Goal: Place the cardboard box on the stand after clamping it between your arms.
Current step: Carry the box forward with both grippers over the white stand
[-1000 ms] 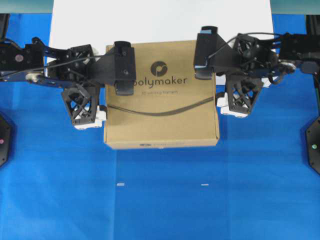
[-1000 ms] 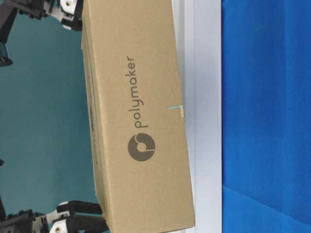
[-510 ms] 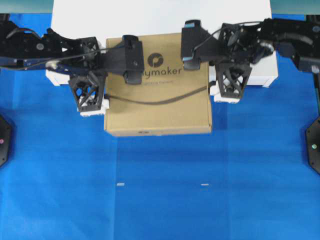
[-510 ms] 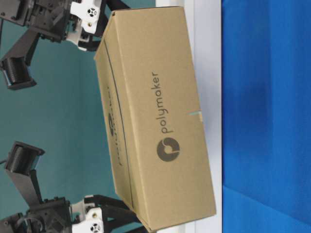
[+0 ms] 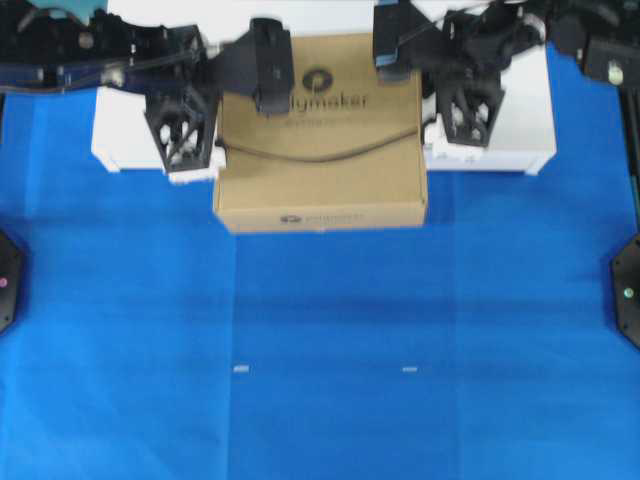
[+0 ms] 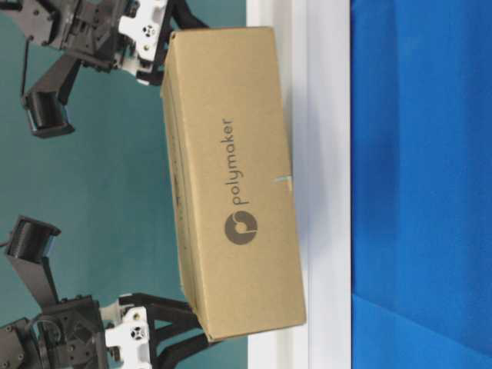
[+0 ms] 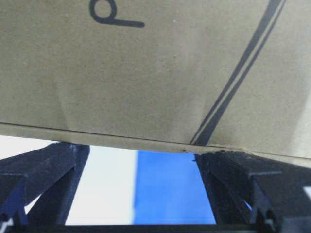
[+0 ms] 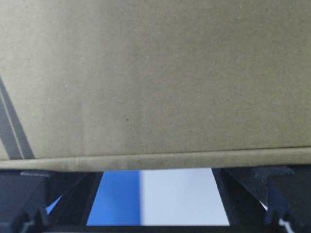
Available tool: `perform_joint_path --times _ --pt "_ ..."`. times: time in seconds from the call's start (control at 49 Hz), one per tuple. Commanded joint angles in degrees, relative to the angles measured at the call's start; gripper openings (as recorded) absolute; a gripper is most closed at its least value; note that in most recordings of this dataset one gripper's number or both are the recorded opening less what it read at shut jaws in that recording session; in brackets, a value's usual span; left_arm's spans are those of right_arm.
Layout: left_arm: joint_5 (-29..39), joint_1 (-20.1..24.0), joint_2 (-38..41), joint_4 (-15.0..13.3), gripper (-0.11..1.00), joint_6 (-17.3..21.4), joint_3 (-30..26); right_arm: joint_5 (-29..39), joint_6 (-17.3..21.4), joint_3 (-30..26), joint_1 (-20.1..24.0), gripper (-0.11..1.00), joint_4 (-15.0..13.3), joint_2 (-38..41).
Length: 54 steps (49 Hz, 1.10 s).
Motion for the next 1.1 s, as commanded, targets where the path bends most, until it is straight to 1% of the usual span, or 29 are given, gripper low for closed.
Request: perform_joint_path --times 0.0,0.122,0.163,0.265,0.408,0.49,0.612,0.734,0.938,1.081 --pt "-7.1 -0.3 0.5 -1.1 0.85 -0.8 -17.6 -3.1 0.3 -10.5 3.7 0.97 8.2 -0.1" --pt "-6.9 1.1 1.8 -1.1 0.85 0.6 -19.2 -2.3 -1.7 -11.2 2.3 0.97 8.5 0.9" --pt "-6.9 1.7 2.2 -1.1 0.85 0.7 -19.8 -1.9 -2.6 -11.7 1.7 0.97 9.1 1.2" --pt "-6.9 3.1 3.2 -1.1 0.85 0.8 -21.3 -0.7 -5.2 -12.6 0.4 0.97 11.3 2.5" --pt "-7.0 4.1 4.1 -1.1 0.85 1.8 -22.9 1.4 -10.1 -14.2 -1.0 0.97 13.9 4.1" --pt "-7.2 4.5 4.6 -1.1 0.85 2.7 -23.4 2.1 -11.5 -15.5 -2.0 0.97 14.2 5.0" --pt "-7.3 5.4 5.5 -1.1 0.85 3.7 -24.0 2.5 -12.3 -17.1 -3.8 0.97 14.2 6.4" --pt "-8.3 6.2 6.2 -1.1 0.85 3.9 -24.7 4.1 -13.7 -17.9 -5.2 0.97 14.4 7.6" --pt "-8.4 8.3 7.8 -1.1 0.85 4.0 -26.5 4.6 -15.9 -18.3 -7.8 0.97 14.9 9.1" --pt "-8.3 8.8 8.5 -1.1 0.85 4.0 -26.1 4.7 -17.3 -18.4 -8.8 0.97 15.1 10.0"
